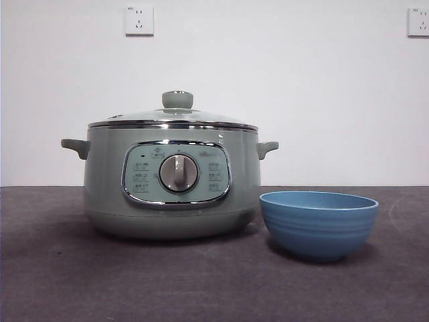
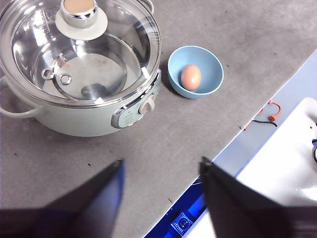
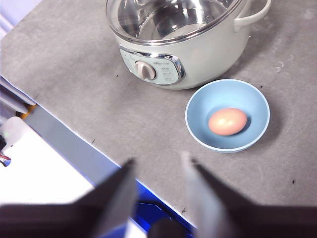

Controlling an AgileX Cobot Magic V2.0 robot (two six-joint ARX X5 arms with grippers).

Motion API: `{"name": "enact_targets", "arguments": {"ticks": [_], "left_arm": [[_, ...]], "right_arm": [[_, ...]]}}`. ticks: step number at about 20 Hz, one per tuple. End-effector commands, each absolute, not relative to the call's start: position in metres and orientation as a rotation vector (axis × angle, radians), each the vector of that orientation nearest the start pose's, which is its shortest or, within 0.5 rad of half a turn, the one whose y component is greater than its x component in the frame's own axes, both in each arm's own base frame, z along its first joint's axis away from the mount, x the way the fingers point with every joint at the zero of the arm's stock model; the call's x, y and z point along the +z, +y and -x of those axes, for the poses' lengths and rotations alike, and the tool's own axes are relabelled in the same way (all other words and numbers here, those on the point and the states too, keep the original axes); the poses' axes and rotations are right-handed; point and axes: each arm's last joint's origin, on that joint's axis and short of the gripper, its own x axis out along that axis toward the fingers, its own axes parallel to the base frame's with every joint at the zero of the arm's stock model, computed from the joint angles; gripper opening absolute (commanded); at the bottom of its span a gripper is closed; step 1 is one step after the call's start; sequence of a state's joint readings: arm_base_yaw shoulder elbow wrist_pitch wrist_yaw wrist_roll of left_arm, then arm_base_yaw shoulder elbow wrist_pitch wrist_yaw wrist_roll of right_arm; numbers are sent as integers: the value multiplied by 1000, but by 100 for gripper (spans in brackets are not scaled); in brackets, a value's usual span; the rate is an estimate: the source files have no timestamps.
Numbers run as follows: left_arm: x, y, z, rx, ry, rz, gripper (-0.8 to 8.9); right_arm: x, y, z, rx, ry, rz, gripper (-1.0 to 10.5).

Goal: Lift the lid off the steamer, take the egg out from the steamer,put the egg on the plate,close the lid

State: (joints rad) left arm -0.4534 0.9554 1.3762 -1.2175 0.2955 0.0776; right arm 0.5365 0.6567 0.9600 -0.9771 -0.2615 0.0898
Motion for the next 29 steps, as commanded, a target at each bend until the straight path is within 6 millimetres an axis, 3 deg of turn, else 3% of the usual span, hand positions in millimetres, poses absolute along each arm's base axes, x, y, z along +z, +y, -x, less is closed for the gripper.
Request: {"name": "enact_targets", "arguments": {"ticks": [1, 16, 18, 23, 26, 29], "left_arm": [[405, -66, -117, -736, 778, -129, -5], [407, -67, -119, -731, 754, -128, -4], [415, -66, -122, -702, 639, -143, -4], [449, -37, -119, -495, 82, -181, -4], [437, -18, -103, -339, -81, -191, -4], [393, -6, -91, -203, -134, -241, -4]], "right_arm": [[334, 59, -84, 736, 720, 15, 1], [334, 59, -84, 735, 720, 15, 1], [334, 59, -84, 735, 720, 15, 1], [334, 59, -84, 735, 720, 15, 1], [334, 59, -84, 735, 720, 15, 1], [334, 59, -84, 735, 720, 15, 1]]}}
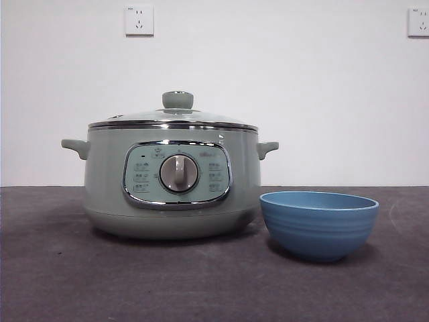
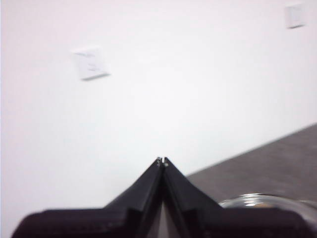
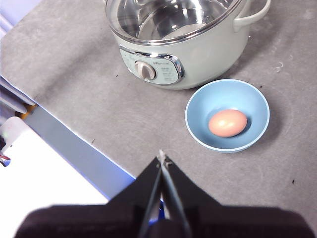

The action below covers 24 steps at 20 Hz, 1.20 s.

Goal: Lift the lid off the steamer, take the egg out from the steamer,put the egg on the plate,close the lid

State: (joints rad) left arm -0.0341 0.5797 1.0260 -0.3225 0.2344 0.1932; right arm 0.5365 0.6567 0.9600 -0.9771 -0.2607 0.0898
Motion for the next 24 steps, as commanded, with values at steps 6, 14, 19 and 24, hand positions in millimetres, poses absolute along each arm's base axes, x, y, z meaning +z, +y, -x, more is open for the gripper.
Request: {"name": "enact_targets", "arguments": {"ticks": [6, 14, 19, 24], "left_arm": [[274, 4, -91, -92, -93, -217, -4], [179, 6, -96, -52, 23, -120, -4], [157, 7, -97, -21, 76, -69, -4], [147, 7, -96, -24, 174, -14, -4]], "right_arm": [[334, 59, -84, 735, 720, 15, 1], [334, 59, -84, 734, 720, 16, 0], [334, 59, -84, 732, 719, 16, 1], [334, 59, -84, 732, 719, 16, 1]]}}
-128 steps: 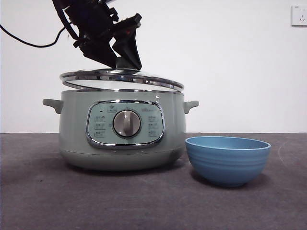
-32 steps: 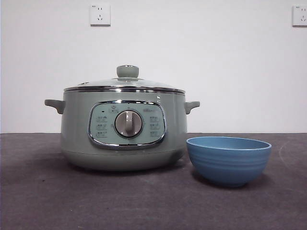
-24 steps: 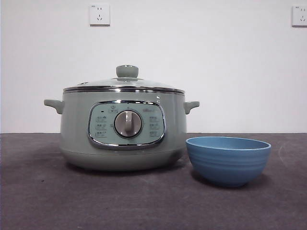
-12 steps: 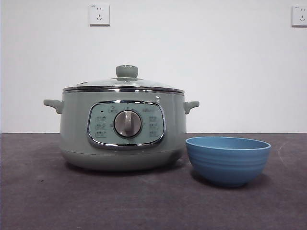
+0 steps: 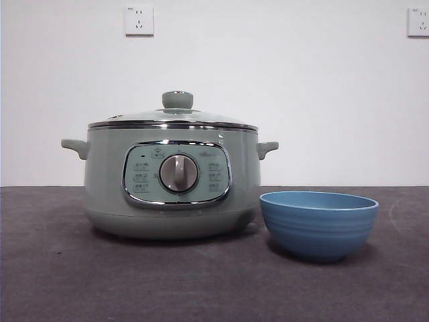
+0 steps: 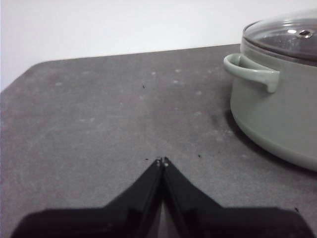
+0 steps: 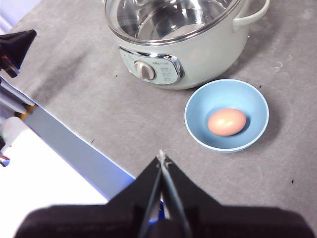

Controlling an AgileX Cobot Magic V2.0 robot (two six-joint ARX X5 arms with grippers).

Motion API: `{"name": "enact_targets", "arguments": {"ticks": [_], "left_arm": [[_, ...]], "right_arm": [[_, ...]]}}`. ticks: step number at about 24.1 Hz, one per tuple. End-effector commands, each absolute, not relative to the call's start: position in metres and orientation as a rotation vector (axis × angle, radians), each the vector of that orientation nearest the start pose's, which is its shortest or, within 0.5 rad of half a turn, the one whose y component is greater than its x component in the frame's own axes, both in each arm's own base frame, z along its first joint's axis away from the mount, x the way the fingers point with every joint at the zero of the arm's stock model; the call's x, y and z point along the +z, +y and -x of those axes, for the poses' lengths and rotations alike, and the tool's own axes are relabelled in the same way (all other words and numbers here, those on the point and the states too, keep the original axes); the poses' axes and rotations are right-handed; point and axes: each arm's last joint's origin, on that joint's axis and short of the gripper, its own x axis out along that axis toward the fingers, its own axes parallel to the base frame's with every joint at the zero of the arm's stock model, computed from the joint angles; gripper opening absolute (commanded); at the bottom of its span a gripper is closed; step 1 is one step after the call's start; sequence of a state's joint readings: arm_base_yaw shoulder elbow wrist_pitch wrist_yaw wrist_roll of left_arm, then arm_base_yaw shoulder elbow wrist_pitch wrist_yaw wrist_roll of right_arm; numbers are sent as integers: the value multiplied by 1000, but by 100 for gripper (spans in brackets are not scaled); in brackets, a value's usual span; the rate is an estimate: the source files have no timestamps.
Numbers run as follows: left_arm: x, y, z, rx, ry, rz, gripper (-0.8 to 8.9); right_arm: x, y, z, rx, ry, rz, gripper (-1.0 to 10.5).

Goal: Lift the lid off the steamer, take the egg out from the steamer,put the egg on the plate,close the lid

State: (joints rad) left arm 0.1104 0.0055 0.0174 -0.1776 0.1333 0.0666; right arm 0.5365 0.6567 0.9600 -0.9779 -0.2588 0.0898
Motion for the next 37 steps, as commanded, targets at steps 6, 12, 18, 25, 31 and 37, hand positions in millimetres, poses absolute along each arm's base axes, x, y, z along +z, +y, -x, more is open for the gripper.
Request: {"name": "enact_targets", "arguments": {"ticks": [6, 12, 18, 25, 31, 37], "left_arm": [[148, 7, -96, -22, 171, -6, -4], [148, 7, -96, -22, 171, -6, -4], [148, 7, -96, -22, 171, -6, -4], [148, 7, -96, -22, 171, -6, -4], [148, 7, -96, -22, 171, -6, -4], [148, 7, -96, -22, 171, -6, -4]], "right_arm": [[334, 59, -84, 732, 719, 16, 1], [334, 59, -84, 732, 719, 16, 1], [343, 49, -84, 626, 568, 56, 1], [304, 16, -85, 309, 121, -22, 1], [220, 12, -94, 250, 16, -46, 1], [175, 12, -97, 249, 33, -64, 1]]}}
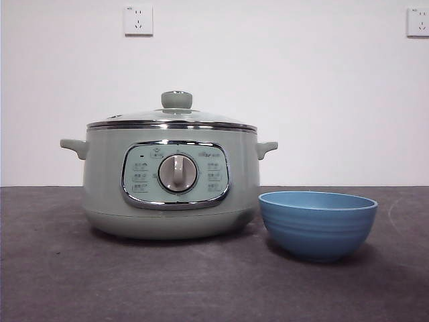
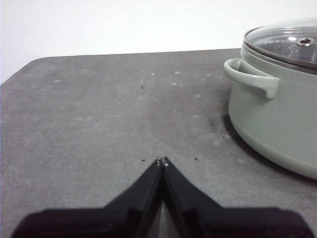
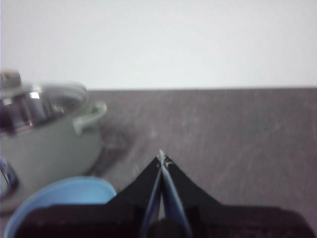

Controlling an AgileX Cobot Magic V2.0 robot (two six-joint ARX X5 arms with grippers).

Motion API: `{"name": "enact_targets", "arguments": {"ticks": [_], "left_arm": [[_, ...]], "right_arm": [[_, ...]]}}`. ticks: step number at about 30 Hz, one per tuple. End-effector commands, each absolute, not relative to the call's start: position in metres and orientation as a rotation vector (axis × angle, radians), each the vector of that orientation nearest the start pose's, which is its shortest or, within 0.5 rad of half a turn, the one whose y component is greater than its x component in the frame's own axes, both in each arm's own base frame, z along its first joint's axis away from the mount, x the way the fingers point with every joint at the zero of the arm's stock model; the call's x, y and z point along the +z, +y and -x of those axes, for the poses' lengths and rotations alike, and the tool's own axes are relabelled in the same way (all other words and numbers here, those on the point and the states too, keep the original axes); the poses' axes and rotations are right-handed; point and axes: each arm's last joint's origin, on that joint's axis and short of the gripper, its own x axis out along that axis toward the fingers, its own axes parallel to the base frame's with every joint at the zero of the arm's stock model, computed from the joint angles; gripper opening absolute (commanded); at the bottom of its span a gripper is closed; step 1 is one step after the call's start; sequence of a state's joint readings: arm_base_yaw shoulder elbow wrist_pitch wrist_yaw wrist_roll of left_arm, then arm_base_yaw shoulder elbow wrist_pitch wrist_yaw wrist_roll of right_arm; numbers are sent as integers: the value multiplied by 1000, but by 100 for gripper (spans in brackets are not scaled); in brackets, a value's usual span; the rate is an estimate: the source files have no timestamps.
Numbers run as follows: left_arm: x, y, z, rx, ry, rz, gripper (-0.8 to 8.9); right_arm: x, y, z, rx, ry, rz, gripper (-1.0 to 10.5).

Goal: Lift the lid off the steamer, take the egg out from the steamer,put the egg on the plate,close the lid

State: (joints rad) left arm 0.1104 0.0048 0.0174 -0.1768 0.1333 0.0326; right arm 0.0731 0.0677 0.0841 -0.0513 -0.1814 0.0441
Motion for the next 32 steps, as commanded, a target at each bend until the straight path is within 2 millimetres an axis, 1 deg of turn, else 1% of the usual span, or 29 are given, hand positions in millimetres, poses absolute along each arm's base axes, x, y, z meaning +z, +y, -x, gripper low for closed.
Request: {"name": "enact_targets", "arguments": {"ticks": [1, 4, 12, 17, 32], "left_arm": [[148, 7, -96, -22, 171, -6, -4], [148, 7, -96, -22, 171, -6, -4], [148, 7, -96, -22, 171, -6, -4], [148, 7, -96, -21, 171, -7, -4], [148, 7, -96, -22, 171, -6, -4]], "right_arm": [[170, 12, -97, 249, 39, -64, 1], [160, 12, -97, 248, 61, -67, 1], [149, 12, -95, 243, 176, -73, 1], [149, 12, -95, 242, 174, -109, 1], [149, 12, -95, 241, 174, -107, 1]]}}
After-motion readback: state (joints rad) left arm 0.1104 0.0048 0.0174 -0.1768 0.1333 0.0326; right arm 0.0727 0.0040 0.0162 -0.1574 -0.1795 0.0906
